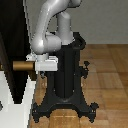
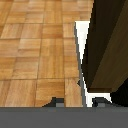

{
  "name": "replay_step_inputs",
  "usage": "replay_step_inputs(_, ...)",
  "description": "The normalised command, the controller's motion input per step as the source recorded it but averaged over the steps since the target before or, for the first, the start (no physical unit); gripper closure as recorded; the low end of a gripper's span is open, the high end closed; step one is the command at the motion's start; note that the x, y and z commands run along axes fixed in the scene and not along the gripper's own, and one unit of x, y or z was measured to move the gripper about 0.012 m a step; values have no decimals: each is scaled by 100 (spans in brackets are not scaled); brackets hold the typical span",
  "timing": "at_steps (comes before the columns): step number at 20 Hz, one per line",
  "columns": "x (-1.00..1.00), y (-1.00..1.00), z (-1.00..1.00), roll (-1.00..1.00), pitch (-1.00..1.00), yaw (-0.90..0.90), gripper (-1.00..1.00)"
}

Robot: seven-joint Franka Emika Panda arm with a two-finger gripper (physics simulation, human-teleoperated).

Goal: Open the door by pressing down and pulling on the handle.

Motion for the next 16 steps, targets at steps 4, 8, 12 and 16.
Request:
replay_step_inputs(4, 0, 50, 0, 0, 0, 0, 100)
replay_step_inputs(8, 0, 75, 0, 0, 0, 0, 100)
replay_step_inputs(12, 0, 75, 0, 0, 0, 0, 100)
replay_step_inputs(16, 0, 25, 0, 0, 0, 0, 100)
